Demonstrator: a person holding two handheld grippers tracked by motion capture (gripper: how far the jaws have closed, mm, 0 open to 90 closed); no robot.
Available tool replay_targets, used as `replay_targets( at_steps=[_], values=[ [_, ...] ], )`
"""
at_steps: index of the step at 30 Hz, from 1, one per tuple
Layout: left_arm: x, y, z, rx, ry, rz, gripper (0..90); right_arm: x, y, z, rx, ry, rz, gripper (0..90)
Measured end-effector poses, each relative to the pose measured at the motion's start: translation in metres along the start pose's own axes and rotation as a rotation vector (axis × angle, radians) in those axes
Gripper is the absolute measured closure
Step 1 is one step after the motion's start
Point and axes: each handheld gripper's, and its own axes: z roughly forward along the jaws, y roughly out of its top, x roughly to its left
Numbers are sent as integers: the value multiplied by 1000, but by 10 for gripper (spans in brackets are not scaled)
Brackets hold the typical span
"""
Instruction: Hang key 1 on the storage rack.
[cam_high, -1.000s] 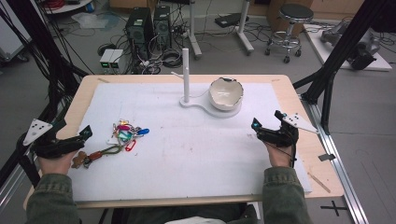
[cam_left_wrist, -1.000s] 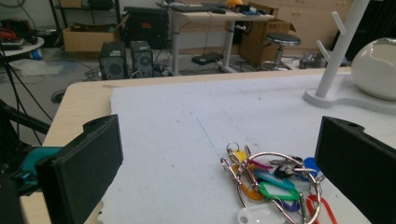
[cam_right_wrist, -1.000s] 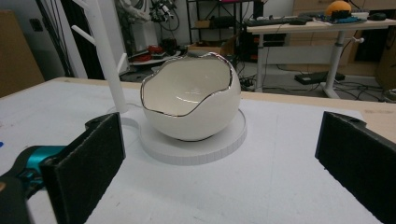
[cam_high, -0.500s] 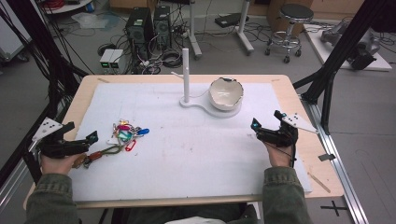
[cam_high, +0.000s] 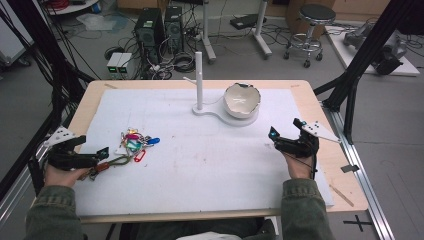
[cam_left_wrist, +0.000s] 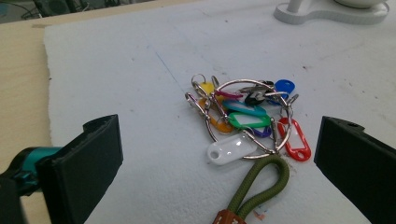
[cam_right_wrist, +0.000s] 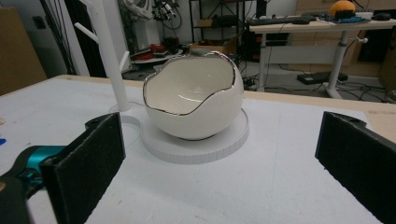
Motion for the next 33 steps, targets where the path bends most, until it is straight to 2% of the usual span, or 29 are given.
replay_targets(
  at_steps=[1, 4, 6, 9, 11, 12, 19, 20, 26, 29, 33],
  values=[
    [0, 0, 0, 0, 0, 0, 17, 0, 0, 0, 2, 1, 2, 5],
    [0, 0, 0, 20, -37, 2, 17, 0, 0, 0, -3, 0, -2, 5],
    [0, 0, 0, 27, -41, 1, 17, -1, 0, 0, -2, 0, -3, 5],
    [1, 0, 0, 74, -54, 20, 17, -1, 0, 0, -2, 2, -3, 5],
    [1, -1, 0, 84, -57, 20, 17, 0, 0, 0, 0, 5, 0, 5],
    [2, -2, 1, 110, -75, 22, 17, 0, 0, 0, 1, 4, 1, 5],
    [1, -4, 3, 155, -96, 36, 27, 0, 0, 0, 1, 4, 1, 5],
    [1, -5, 4, 175, -107, 46, 28, 0, 0, 0, 1, 4, 0, 5],
    [1, -8, 7, 212, -117, 55, 29, 0, 0, 1, 1, 7, 2, 5],
    [1, -10, 8, 232, -128, 70, 78, -1, 0, 1, 0, 7, -1, 5],
    [0, -10, 9, 249, -121, 77, 89, -1, 0, 1, 1, 7, 1, 5]
  ],
)
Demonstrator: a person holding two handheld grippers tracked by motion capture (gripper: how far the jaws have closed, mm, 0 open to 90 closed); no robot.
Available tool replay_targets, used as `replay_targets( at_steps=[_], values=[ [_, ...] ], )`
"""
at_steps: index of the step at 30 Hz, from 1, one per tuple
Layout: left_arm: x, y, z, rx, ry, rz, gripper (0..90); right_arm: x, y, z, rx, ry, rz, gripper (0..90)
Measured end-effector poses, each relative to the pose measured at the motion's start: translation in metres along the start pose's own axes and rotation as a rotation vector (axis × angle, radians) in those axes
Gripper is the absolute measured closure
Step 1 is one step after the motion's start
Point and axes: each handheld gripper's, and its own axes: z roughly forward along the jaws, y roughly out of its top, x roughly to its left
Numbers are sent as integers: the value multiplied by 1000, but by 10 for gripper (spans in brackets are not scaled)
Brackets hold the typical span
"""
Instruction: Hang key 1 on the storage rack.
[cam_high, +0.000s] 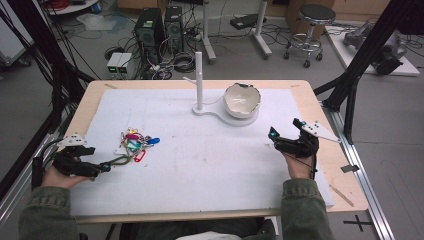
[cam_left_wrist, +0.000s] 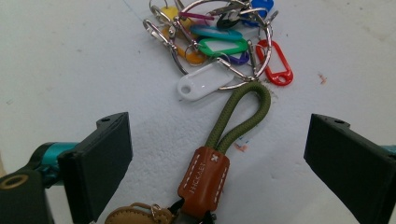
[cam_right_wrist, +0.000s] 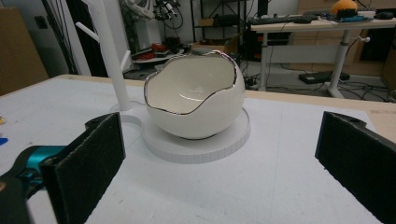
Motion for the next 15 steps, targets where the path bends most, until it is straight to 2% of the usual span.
replay_targets(
  at_steps=[1, 9, 15],
  values=[
    [0, 0, 0, 16, 0, 12, 95, 0, 0, 0, 0, 1, -1, 5],
    [-1, -2, 6, 73, 11, 32, 151, 0, 0, 0, 2, 3, -3, 6],
    [-1, -4, 7, 93, 9, 38, 217, 0, 0, 0, 5, 6, 1, 5]
  ],
)
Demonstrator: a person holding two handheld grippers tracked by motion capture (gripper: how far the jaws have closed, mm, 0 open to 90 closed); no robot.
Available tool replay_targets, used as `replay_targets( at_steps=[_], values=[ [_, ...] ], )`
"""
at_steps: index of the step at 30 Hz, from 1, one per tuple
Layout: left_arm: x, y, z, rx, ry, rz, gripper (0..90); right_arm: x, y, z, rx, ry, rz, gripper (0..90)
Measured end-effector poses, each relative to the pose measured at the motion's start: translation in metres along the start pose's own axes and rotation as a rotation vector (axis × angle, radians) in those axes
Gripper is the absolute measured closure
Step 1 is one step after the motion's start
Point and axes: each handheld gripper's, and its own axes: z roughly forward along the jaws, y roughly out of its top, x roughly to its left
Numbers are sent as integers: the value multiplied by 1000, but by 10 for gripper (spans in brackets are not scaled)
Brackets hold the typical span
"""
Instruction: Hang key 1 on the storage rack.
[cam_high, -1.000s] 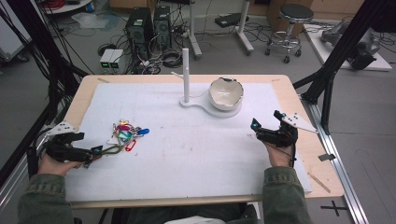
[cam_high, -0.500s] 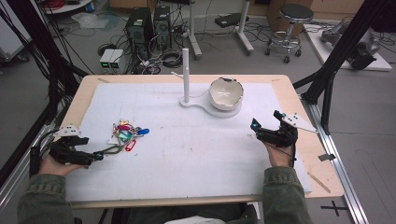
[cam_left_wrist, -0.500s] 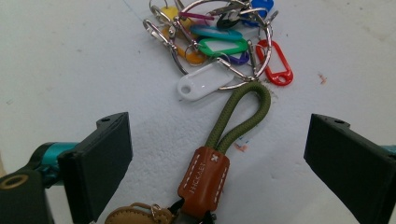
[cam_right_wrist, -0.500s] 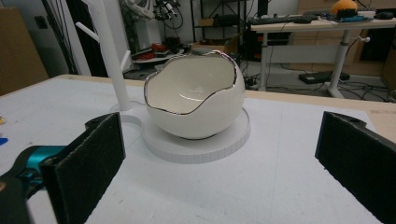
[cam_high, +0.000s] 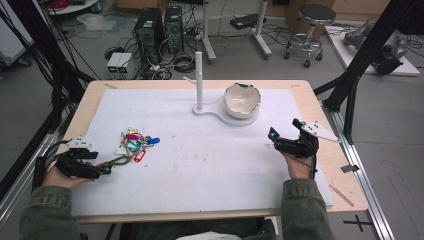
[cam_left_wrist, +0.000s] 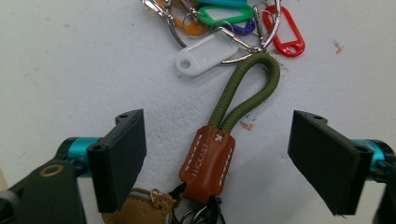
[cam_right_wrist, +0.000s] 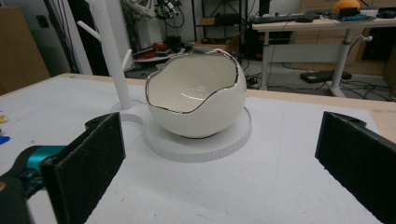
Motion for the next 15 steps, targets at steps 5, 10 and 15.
replay_targets(
  at_steps=[5, 10, 15],
  values=[
    [-1, -2, 3, 40, 17, 15, 301, 0, 0, 0, -1, 1, 1, 5],
    [-2, -2, 4, 51, 19, 24, 346, 0, 0, 0, 0, 2, 2, 5],
    [-4, -3, 5, 67, 58, 56, 469, 0, 0, 0, 4, 5, 1, 6]
  ],
)
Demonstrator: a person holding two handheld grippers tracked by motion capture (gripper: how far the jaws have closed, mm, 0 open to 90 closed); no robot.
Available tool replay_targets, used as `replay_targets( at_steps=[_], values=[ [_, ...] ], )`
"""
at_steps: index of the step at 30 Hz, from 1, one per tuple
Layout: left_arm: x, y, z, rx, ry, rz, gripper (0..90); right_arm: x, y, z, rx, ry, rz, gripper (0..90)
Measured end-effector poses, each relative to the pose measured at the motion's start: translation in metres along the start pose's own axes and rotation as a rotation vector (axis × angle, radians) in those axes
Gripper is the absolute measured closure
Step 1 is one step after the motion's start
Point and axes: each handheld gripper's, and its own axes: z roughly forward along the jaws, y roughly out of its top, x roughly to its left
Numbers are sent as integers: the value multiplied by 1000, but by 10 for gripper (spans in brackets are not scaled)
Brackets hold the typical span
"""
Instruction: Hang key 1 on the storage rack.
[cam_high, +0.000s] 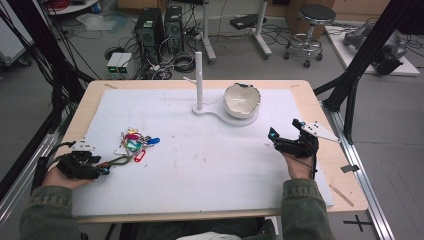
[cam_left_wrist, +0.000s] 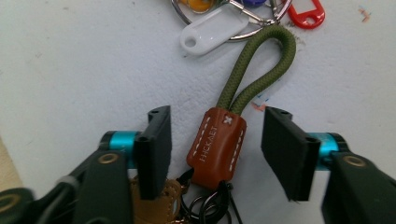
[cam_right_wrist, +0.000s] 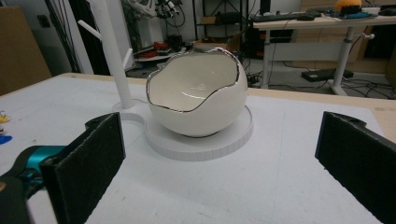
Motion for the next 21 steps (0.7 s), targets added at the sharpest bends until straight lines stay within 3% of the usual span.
replay_targets(
  at_steps=[2, 5, 10, 21],
  values=[
    [0, -1, 0, 13, 11, 13, 525, 0, 0, 0, -1, 1, 1, 5],
    [-1, -1, 0, 5, -6, 32, 617, 0, 0, 0, 1, 2, 7, 6],
    [0, 0, -2, 8, -12, 52, 677, 0, 0, 0, 1, 2, 3, 5],
    [2, 2, -4, 10, -18, 59, 710, 0, 0, 0, 2, 1, 5, 5]
  ],
)
